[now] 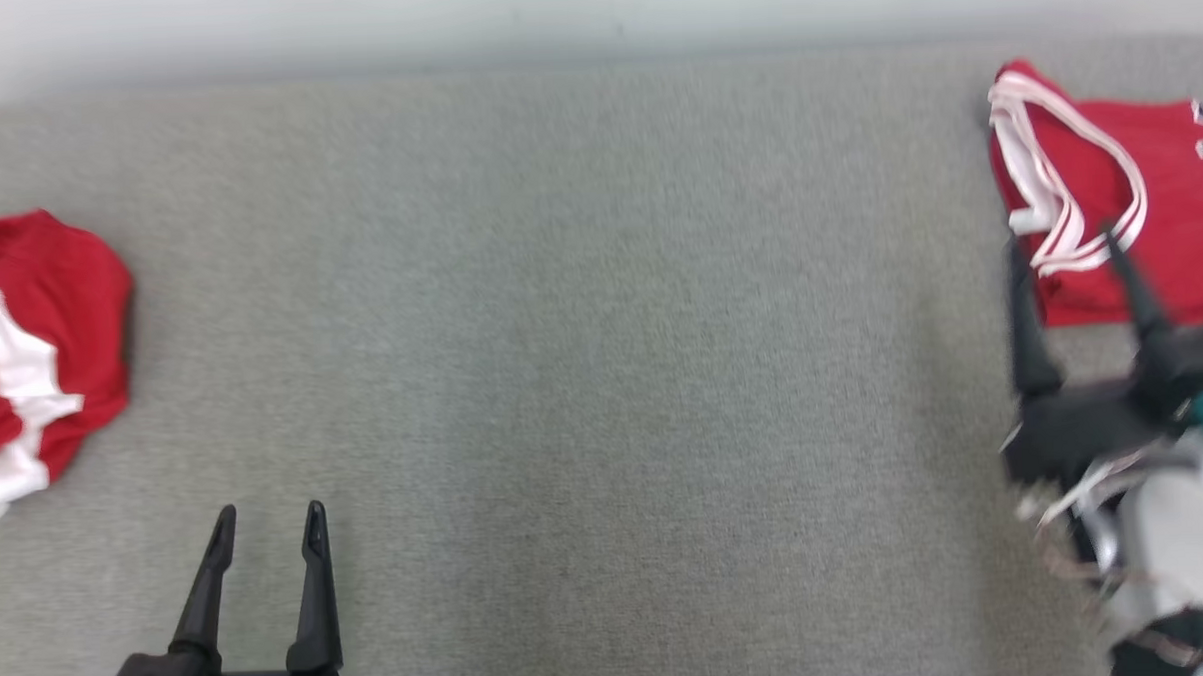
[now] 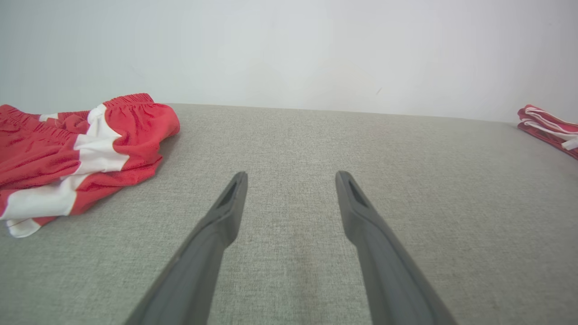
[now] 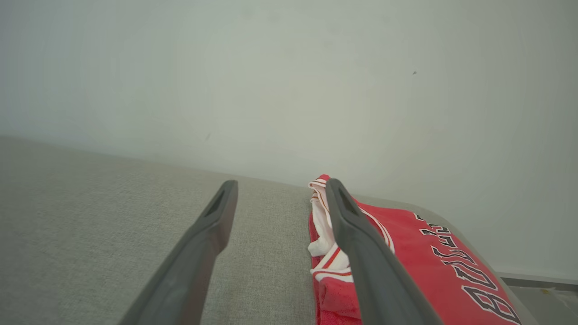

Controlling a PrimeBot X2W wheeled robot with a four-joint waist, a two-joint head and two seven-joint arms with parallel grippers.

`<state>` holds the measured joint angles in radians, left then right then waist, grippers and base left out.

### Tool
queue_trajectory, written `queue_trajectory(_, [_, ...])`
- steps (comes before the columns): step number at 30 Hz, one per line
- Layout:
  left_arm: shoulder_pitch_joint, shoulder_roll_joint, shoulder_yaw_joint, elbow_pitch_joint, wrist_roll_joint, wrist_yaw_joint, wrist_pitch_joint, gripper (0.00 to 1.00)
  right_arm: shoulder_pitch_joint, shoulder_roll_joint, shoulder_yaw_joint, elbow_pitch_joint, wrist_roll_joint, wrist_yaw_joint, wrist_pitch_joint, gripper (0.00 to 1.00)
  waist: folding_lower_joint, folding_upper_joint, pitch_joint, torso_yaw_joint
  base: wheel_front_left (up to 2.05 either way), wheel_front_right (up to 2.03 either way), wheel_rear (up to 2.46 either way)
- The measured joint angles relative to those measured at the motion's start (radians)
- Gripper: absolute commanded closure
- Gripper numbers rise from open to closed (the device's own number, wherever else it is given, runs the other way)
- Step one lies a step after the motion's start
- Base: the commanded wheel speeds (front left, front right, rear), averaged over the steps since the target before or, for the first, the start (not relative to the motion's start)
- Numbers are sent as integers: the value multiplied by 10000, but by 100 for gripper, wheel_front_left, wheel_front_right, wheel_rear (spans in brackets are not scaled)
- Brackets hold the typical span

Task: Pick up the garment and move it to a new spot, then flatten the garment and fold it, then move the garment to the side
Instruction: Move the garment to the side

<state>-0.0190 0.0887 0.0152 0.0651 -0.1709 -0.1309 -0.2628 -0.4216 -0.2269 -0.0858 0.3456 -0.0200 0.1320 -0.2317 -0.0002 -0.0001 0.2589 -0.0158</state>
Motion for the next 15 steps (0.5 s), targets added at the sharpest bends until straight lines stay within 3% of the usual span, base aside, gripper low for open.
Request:
queue_trajectory(8, [254,-159,58,69,144,0,0,0,1576,757,654,-683,50,0,-244,0,0,0,-861,188,0,0,0])
queue_trajectory(15, [486,-265,184,119,203,0,0,0,3058,1446,575,-1674,339,0,-295,0,0,0,-1395,101,0,0,0])
